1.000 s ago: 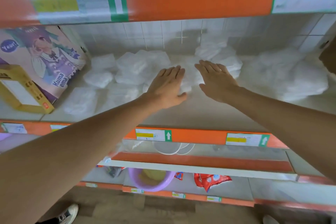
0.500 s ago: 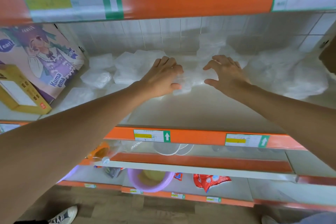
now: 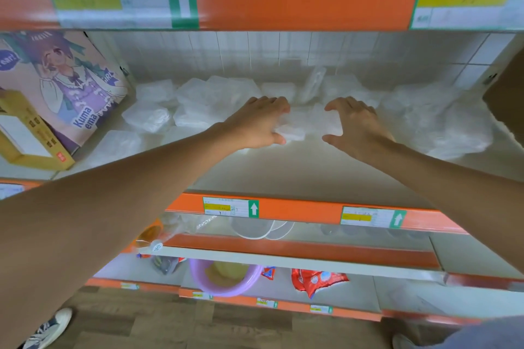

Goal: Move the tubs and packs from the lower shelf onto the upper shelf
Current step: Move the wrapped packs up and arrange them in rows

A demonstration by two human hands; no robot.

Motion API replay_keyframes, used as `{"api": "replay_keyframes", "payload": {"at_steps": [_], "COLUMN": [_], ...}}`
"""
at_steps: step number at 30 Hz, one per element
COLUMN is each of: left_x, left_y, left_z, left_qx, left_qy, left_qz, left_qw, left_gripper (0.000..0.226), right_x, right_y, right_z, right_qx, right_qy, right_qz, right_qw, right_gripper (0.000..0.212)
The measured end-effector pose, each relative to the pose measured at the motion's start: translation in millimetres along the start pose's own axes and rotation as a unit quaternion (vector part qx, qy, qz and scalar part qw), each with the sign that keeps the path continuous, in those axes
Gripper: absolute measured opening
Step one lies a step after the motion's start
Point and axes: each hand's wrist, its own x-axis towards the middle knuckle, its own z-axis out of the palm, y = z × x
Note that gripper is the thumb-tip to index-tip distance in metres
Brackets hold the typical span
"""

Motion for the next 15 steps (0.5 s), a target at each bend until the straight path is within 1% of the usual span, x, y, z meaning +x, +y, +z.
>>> {"api": "replay_keyframes", "payload": {"at_steps": [2,4,10,15], "left_x": [-4,-8,-30,-52], "left_y": [5,8,18,31], "left_z": [2,2,2,1], "left_qx": [0.014,0.025,-0.008,0.005], "left_qy": [0.015,0.025,0.041,0.050], "left_qz": [0.005,-0.003,-0.018,-0.022], "left_qw": [1.000,0.999,0.999,0.998], "left_gripper": [0.067,0.070,0.069,0.066], "right_x": [-8,-17,-49,-77], "right_y": [2,4,7,5], "right_z": [-2,-5,-14,-24], "right_qx": [-0.004,-0.006,-0.015,-0.028], "right_qy": [-0.009,-0.015,-0.031,-0.025], "right_qz": [-0.001,-0.002,-0.005,-0.013], "right_qw": [1.000,1.000,0.999,0.999], "right_gripper": [0.063,0.065,0.067,0.065]}}
